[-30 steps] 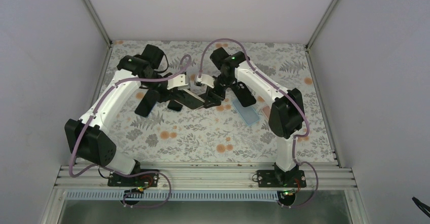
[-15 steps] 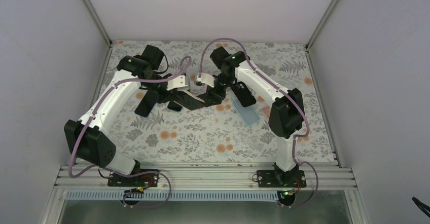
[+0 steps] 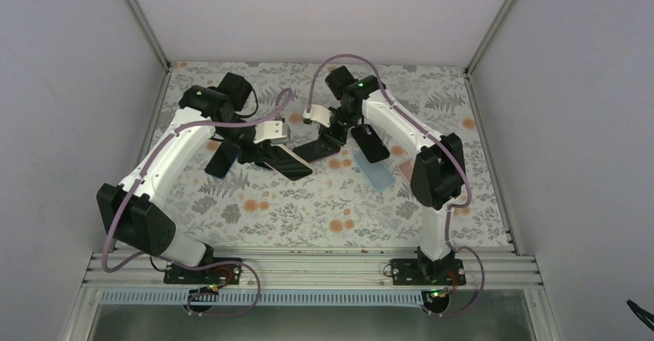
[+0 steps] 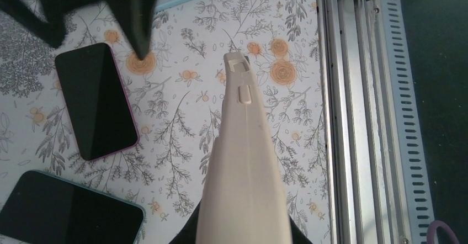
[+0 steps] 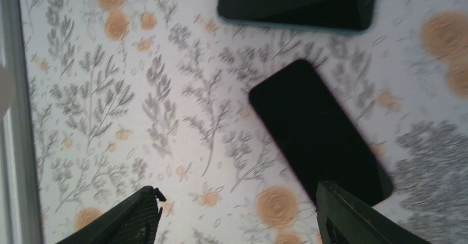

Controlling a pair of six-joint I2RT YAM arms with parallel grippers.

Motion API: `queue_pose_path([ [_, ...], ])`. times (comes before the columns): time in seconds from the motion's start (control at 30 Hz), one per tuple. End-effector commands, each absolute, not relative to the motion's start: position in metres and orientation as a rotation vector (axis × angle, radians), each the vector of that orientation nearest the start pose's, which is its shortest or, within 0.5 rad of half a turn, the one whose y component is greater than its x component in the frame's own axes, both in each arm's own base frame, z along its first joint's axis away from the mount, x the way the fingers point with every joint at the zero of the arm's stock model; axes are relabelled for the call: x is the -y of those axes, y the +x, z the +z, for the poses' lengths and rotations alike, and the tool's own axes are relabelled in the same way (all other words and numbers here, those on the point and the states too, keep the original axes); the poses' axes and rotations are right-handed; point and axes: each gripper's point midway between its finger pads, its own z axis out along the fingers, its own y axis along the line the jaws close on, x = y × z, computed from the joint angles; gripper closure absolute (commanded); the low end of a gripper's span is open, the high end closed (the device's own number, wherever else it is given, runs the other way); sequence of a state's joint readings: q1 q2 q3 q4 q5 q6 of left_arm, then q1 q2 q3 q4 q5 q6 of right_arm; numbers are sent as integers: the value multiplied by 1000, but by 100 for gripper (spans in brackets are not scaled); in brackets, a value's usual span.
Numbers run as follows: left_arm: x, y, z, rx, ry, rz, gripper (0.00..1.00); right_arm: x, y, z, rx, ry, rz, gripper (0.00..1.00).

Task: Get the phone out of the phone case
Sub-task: Remove the phone case from the phone.

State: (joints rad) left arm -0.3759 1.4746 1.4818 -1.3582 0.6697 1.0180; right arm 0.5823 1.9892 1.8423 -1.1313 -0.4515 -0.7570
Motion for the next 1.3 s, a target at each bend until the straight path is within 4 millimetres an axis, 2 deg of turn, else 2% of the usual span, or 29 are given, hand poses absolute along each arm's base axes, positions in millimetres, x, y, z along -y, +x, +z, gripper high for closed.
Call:
queue_pose_path([
  [0.0, 209, 235, 247, -1880, 1740, -814, 98, -297, 289, 160, -2102, -1871, 660, 29],
  [0.07, 210, 237, 247, -1880, 1738, -821, 98, -294, 274, 166, -2079, -1879, 677, 29],
  [0.23, 213, 240, 248, -1870, 1732, -841, 98, -295, 255, 175, -2065, -1884, 741, 30],
  [0.4, 215, 240, 250, -1860, 1727, -860, 98, -309, 250, 171, -2044, -1883, 765, 31],
  [0.53, 216, 239, 253, -1853, 1722, -868, 98, -316, 258, 171, -2030, -1862, 760, 33],
  [0.97, 217, 235, 255, -1832, 1722, -884, 98, -321, 280, 176, -2012, -1812, 716, 37],
  [1.07, 220, 231, 258, -1810, 1716, -918, 98, -324, 293, 180, -2009, -1767, 685, 37],
  [1.27, 233, 217, 271, -1700, 1715, -1033, 98, -327, 330, 194, -1999, -1638, 592, 37],
])
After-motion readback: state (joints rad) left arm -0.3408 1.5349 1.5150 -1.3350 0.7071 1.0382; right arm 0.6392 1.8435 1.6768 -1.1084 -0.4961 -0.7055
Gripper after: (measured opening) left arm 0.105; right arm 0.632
